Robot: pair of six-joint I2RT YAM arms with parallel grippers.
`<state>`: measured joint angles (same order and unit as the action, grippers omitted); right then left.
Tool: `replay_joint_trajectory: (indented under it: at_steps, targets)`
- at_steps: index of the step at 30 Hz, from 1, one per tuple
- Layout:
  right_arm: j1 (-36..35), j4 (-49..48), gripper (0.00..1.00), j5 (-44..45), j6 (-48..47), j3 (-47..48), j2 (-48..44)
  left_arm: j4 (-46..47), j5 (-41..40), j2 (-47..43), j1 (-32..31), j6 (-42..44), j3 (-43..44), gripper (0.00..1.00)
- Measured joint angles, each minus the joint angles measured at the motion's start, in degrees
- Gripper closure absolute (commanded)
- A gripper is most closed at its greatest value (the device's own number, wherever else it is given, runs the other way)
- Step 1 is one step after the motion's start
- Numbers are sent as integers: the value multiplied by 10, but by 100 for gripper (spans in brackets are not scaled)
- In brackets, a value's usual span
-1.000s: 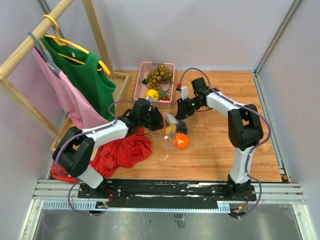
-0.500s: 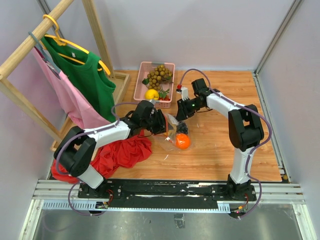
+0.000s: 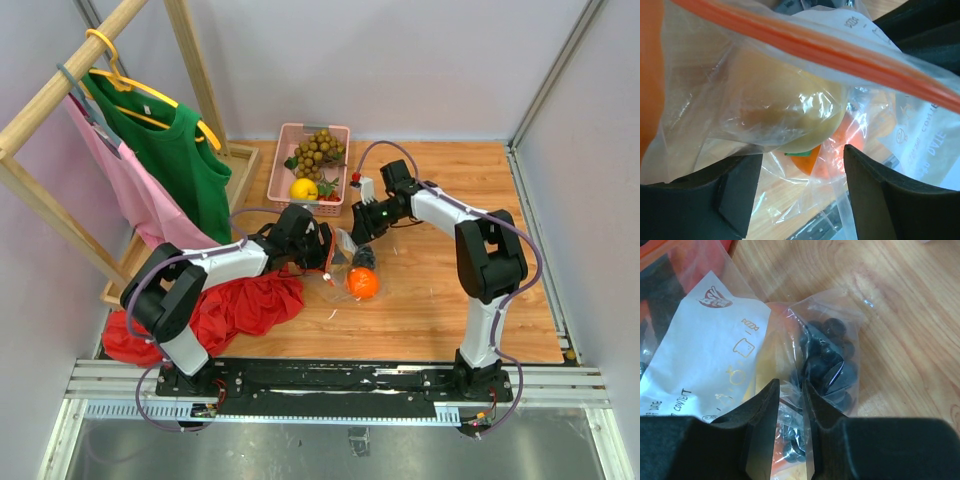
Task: Open the zip-top bag and remove the fake food
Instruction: Pick up the fake fruit from the zipper food storage bag.
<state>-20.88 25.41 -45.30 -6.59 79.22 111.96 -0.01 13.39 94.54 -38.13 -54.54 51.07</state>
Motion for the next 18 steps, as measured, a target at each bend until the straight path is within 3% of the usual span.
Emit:
replay_joint_trajectory:
  at_steps: [3, 4, 6, 18]
  targets:
    - [-9, -8, 74, 5, 1, -10, -7, 0, -2, 5, 0, 5, 0, 28]
    - [-10, -12, 74, 5, 2, -14, -11, 0, -3, 7, 0, 8, 0, 21]
    - [-11, -16, 74, 6, 3, -17, -16, 7, -7, 7, 0, 16, -1, 16]
    - [-24, -60, 73, 7, 29, -79, -58, 46, -51, 9, -3, 95, -9, 16]
